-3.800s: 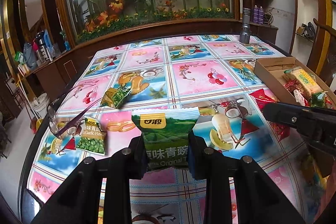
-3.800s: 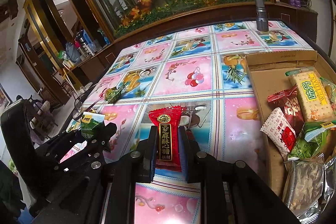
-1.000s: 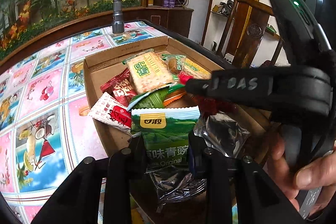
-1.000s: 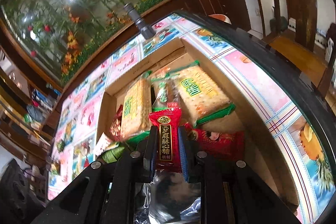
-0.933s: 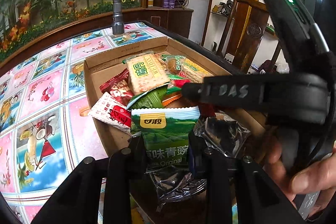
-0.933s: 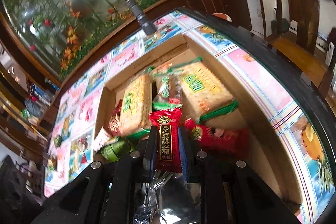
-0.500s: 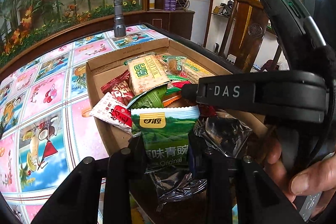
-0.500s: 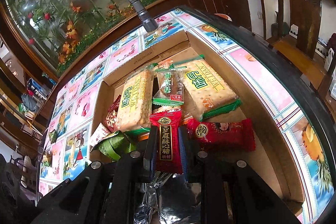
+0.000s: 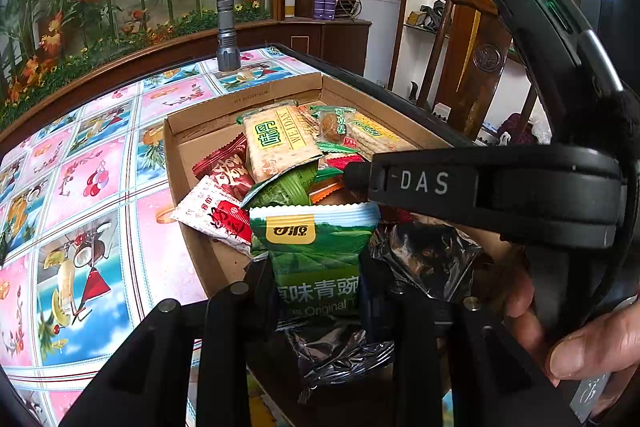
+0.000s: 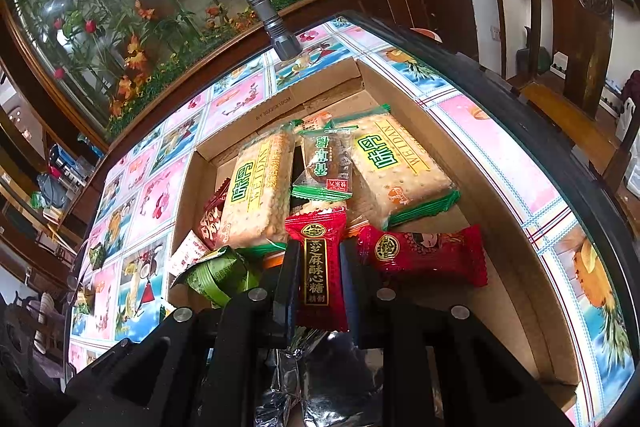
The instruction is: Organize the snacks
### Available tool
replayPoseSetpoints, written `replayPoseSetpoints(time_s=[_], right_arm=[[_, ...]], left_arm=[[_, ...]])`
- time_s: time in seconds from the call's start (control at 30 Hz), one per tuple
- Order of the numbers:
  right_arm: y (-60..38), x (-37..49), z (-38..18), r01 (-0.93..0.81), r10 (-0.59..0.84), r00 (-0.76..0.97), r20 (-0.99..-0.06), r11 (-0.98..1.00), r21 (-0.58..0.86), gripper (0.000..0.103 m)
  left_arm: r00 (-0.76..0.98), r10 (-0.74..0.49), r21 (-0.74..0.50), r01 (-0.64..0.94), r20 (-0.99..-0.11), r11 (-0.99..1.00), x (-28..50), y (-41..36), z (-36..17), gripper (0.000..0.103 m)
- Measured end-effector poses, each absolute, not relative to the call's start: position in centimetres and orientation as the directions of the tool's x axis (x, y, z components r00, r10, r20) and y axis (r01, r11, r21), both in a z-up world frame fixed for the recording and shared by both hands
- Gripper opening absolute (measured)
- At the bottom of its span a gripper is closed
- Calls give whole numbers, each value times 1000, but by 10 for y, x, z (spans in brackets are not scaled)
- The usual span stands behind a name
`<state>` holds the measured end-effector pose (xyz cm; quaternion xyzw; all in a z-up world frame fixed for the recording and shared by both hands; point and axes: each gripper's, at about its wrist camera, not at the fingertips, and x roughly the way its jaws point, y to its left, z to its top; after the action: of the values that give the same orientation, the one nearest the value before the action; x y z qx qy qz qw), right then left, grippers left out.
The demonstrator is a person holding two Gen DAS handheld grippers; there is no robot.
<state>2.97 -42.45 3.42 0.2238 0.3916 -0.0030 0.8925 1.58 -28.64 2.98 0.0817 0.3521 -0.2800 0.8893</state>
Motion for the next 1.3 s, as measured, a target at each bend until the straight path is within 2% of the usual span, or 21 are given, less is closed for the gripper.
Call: replayPoseSetpoints(time_s=[0.83, 1.0, 1.07, 1.23, 1.3], right_arm=[[-420, 27, 42, 161, 136, 711, -690, 923, 348, 22], [-422, 23, 46, 162, 127, 737, -664, 920, 356, 22], [-422, 20, 49, 162, 119, 755, -645, 919, 360, 23], [-422, 12, 58, 183, 64, 798, -600, 922, 341, 43], [-423, 7, 61, 198, 33, 815, -578, 923, 331, 48]], left_arm=[[600, -437, -44, 556, -670, 830, 16, -285, 32, 31], [602, -442, -45, 559, -666, 828, 14, -284, 34, 41], [607, -446, -46, 559, -658, 828, 13, -283, 36, 49], [623, -448, -44, 553, -641, 832, 10, -281, 38, 62], [623, -450, -47, 553, -640, 832, 11, -279, 38, 67]])
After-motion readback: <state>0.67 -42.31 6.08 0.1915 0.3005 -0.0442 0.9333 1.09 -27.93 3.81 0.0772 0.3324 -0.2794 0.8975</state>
